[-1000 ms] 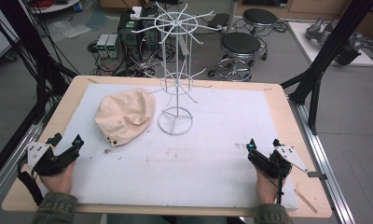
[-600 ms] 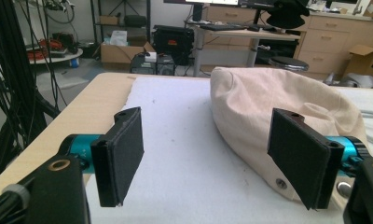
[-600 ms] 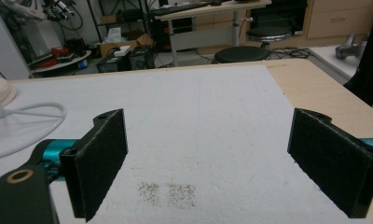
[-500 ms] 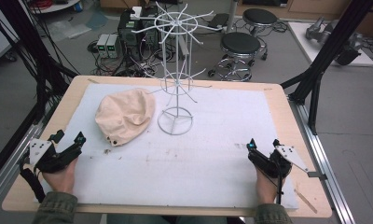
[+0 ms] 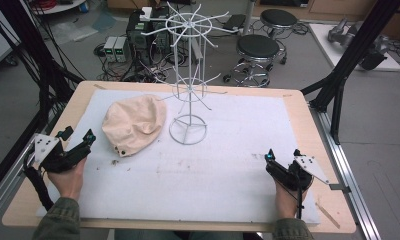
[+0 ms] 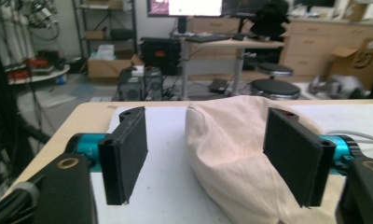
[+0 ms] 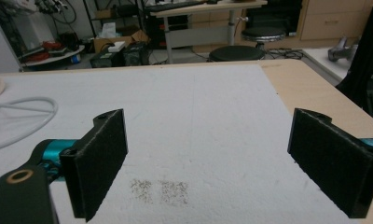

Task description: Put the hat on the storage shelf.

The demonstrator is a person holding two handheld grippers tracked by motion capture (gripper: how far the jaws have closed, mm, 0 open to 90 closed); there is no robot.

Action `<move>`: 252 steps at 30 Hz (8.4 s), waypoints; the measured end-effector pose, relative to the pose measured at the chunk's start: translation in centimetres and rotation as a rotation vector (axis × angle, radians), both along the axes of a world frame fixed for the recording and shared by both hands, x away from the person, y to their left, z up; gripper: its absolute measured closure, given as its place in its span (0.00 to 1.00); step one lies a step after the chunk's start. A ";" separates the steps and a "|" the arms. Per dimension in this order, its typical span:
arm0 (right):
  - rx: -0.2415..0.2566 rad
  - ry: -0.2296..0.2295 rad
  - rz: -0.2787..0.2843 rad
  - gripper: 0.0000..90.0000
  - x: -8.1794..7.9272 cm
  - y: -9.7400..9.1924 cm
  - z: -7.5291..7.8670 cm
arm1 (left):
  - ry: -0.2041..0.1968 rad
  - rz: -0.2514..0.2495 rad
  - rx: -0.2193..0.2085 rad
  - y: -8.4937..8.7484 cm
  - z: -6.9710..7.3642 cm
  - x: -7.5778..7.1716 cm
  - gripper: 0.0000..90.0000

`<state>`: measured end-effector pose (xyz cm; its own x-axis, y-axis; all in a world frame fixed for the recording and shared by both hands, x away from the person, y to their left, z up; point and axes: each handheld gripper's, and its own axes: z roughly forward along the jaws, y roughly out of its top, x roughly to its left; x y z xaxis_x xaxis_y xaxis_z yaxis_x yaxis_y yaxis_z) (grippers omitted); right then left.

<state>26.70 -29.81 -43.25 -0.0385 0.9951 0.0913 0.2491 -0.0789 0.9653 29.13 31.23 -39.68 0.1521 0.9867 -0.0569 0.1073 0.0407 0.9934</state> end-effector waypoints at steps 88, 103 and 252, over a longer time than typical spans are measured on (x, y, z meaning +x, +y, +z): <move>-0.027 -0.020 0.035 0.12 0.1 0.1 0.1 | 0.732 -0.257 0.090 -15.7 -0.8 22.6 0.33; -0.024 -0.023 0.045 0.12 0.3 0.2 0.0 | 0.785 -0.270 0.136 -16.4 -1.5 22.5 0.47; -0.031 -0.034 0.061 0.12 0.2 0.8 0.2 | -0.224 -0.910 -0.242 -11.8 25.2 8.3 0.87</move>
